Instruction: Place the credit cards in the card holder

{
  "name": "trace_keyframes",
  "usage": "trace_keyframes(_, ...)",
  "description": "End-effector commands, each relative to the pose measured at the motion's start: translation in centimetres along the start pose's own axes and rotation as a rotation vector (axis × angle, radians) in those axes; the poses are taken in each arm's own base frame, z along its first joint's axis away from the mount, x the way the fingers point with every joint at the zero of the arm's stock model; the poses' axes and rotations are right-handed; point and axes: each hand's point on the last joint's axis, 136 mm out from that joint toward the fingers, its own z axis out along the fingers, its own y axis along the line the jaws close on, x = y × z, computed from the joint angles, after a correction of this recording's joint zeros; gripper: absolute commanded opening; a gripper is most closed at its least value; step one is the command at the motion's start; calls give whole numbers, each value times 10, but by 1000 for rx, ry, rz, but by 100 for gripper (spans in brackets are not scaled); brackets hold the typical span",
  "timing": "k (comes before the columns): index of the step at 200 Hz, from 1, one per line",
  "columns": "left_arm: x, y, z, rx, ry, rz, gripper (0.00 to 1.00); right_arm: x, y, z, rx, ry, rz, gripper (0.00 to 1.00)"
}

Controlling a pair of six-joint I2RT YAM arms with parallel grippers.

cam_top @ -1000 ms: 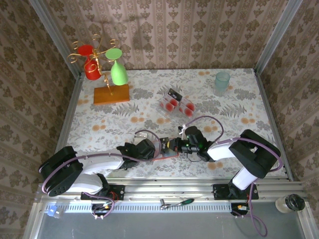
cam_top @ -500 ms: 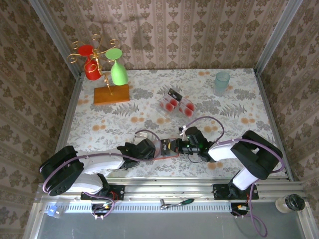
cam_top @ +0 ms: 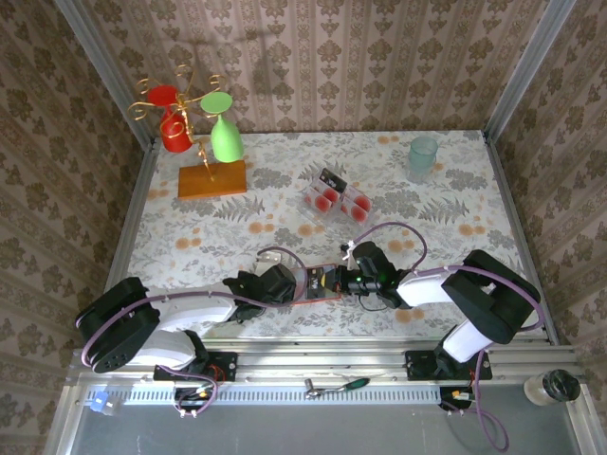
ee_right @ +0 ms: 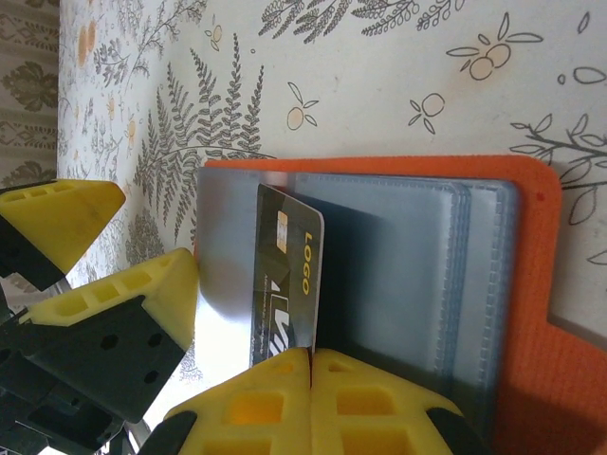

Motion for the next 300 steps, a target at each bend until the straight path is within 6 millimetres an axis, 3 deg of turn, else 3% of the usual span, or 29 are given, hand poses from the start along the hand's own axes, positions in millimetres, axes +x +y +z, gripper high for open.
trace_keyframes(1, 12, 5, 2, -27, 36, 19, 100, 14, -13, -1, 42, 51, 8, 0)
trace_keyframes(135, 8, 2, 2, -20, 31, 25, 100, 25, -6, 23, 68, 206, 9, 0)
trace_keyframes(168, -2, 7, -5, -27, 12, 7, 100, 14, 5, 10, 102, 199, -60, 32)
trace_keyframes(187, -5, 12, -10, -21, 3, -26, 100, 5, 12, -2, 140, 180, -113, 39)
trace_keyframes(213, -3, 22, -11, -22, 10, -61, 100, -4, 14, -11, 198, 178, -174, 38)
trace_keyframes(230, 0, 29, -10, -40, 24, -68, 100, -7, 11, -12, 244, 193, -207, 29)
trace_keyframes(261, 6, 33, -5, -45, 70, -69, 100, -6, 12, -4, 279, 229, -246, 14)
trace_keyframes(300, 12, 32, 1, -58, 112, -46, 100, -1, 12, 8, 323, 261, -289, 11)
